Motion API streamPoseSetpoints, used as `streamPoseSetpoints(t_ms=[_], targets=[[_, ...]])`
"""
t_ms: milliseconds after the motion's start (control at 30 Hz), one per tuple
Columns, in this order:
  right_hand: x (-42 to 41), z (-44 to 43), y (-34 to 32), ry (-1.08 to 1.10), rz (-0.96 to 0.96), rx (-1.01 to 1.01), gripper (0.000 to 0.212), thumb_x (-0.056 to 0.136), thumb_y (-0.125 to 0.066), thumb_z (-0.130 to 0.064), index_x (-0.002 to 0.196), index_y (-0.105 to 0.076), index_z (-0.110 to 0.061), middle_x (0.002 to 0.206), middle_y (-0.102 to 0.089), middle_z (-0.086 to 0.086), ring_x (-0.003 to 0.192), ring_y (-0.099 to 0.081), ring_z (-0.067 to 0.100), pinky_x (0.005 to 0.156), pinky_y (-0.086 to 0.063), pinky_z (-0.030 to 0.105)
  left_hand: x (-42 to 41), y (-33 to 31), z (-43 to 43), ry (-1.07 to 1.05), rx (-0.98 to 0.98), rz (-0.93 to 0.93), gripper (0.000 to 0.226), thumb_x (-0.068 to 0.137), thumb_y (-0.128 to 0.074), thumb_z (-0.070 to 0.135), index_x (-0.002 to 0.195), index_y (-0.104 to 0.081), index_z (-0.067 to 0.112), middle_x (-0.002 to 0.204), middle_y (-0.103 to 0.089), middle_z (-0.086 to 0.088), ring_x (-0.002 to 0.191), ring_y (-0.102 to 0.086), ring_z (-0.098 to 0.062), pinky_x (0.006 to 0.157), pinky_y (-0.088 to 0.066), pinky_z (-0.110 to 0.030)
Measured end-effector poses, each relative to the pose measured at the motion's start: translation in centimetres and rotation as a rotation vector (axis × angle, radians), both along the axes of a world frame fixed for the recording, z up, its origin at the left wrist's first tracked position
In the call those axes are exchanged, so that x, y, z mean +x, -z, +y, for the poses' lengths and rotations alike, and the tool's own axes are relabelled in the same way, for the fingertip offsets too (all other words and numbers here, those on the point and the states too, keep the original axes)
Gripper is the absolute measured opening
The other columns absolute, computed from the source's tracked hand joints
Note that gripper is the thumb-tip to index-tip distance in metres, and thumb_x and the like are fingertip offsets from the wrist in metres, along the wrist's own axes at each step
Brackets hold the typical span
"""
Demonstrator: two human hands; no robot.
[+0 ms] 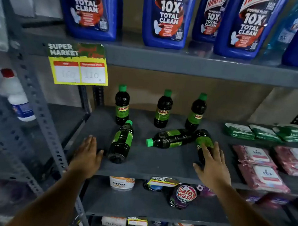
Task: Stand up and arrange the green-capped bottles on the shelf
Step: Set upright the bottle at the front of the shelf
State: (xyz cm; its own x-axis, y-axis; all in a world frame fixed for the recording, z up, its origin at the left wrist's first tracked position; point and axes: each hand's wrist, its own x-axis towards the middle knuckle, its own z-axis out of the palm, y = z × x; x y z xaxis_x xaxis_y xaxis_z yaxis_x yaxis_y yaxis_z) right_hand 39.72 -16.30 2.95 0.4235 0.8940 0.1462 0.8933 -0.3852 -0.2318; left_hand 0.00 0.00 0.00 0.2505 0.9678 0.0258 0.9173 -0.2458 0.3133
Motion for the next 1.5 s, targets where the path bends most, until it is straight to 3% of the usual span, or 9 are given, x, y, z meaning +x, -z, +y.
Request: streamPoseSetpoints(t_ms=[400, 533, 633, 767, 867, 1000, 1267, 1400, 1500], targets=[[1.4, 0.8, -2.2, 0.077, -0.014, -0.148, 0.059, 0.096, -0.053, -0.03, 0.15, -0.028, -0.027, 0.148, -0.03, 0.021, 0.1, -0.06, 0.046, 0.077, -0.051, 0.044, 0.0, 0.0, -0.3, -0.012, 0.037, 0.05, 0.066, 0.095, -0.022, 0.044, 0.148, -0.023, 0.004, 0.159, -0.02, -0.015, 0.147, -0.016, -0.029, 0.12, -0.016, -0.045], [3.4, 3.0, -8.7, 0.047, 0.058, -0.228, 0.028, 0.087, -0.059, -0.03, 0.111, -0.063, -0.016, 0.092, -0.068, 0.012, 0.079, -0.067, 0.033, 0.061, -0.05, 0.03, 0.1, -0.2, -0.7, -0.013, 0.09, 0.039, 0.087, 0.081, -0.008, 0.056, 0.144, -0.032, 0.002, 0.155, -0.029, -0.019, 0.145, -0.025, -0.034, 0.117, -0.02, -0.047], [5.3, 5.3, -12.0, 0.109, 0.375, -0.088, 0.011, 0.084, -0.061, -0.023, 0.081, -0.063, -0.012, 0.079, -0.066, 0.009, 0.073, -0.071, 0.028, 0.062, -0.058, 0.033, 0.2, -0.2, -0.7, -0.024, 0.089, 0.046, 0.091, 0.078, -0.006, 0.058, 0.143, -0.034, 0.002, 0.154, -0.033, -0.02, 0.143, -0.028, -0.035, 0.116, -0.023, -0.048], [8.0, 8.4, -13.4, 0.285, 0.858, 0.174, 0.032, 0.083, -0.071, -0.036, 0.086, -0.057, -0.008, 0.081, -0.06, 0.01, 0.05, -0.069, 0.017, 0.052, -0.057, 0.032, 0.3, -0.1, -0.7, -0.041, 0.074, 0.063, 0.084, 0.082, -0.012, 0.055, 0.144, -0.034, 0.004, 0.153, -0.034, -0.018, 0.143, -0.028, -0.034, 0.116, -0.025, -0.049], [9.0, 9.4, -12.8, 0.237, 0.779, 0.19, 0.042, 0.084, -0.068, -0.048, 0.098, -0.054, -0.011, 0.088, -0.063, 0.008, 0.052, -0.07, 0.015, 0.044, -0.048, 0.024, 0.2, 0.0, -0.6, -0.044, 0.075, 0.069, 0.087, 0.081, -0.008, 0.058, 0.144, -0.035, 0.004, 0.154, -0.033, -0.017, 0.144, -0.027, -0.033, 0.117, -0.024, -0.048], [10.0, 9.1, -11.2, 0.132, 0.347, 0.139, 0.05, 0.07, -0.074, -0.056, 0.1, -0.05, -0.023, 0.091, -0.059, 0.0, 0.078, -0.058, 0.022, 0.066, -0.041, 0.03, 0.2, 0.2, -0.4, -0.057, 0.079, 0.074, 0.086, 0.082, -0.009, 0.059, 0.144, -0.035, 0.006, 0.155, -0.033, -0.014, 0.144, -0.026, -0.031, 0.117, -0.024, -0.046], [9.0, 8.3, -7.1, 0.122, 0.363, 0.283, 0.079, 0.057, -0.085, -0.054, 0.118, -0.05, -0.018, 0.116, -0.059, 0.009, 0.104, -0.059, 0.03, 0.082, -0.05, 0.039, 0.2, 0.3, -0.3, -0.067, 0.084, 0.075, 0.077, 0.085, -0.017, 0.054, 0.145, -0.033, 0.009, 0.156, -0.032, -0.012, 0.145, -0.025, -0.029, 0.118, -0.022, -0.044], [8.7, 8.7, -6.0, 0.071, 0.544, 0.386, 0.068, 0.065, -0.079, -0.023, 0.121, -0.042, -0.022, 0.099, -0.059, -0.005, 0.1, -0.062, 0.026, 0.068, -0.046, 0.028, 0.1, 0.4, -0.2, -0.066, 0.094, 0.088, 0.084, 0.082, -0.01, 0.059, 0.145, -0.034, 0.009, 0.156, -0.032, -0.011, 0.145, -0.025, -0.028, 0.117, -0.022, -0.044], [8.6, 9.2, -5.5, 0.03, 0.586, 0.452, 0.071, 0.059, -0.084, -0.034, 0.118, -0.046, -0.02, 0.107, -0.06, 0.003, 0.107, -0.059, 0.028, 0.082, -0.051, 0.038, 0.0, 0.5, -0.2, -0.062, 0.095, 0.087, 0.085, 0.082, -0.007, 0.06, 0.146, -0.031, 0.011, 0.157, -0.03, -0.009, 0.146, -0.022, -0.026, 0.118, -0.021, -0.043]])
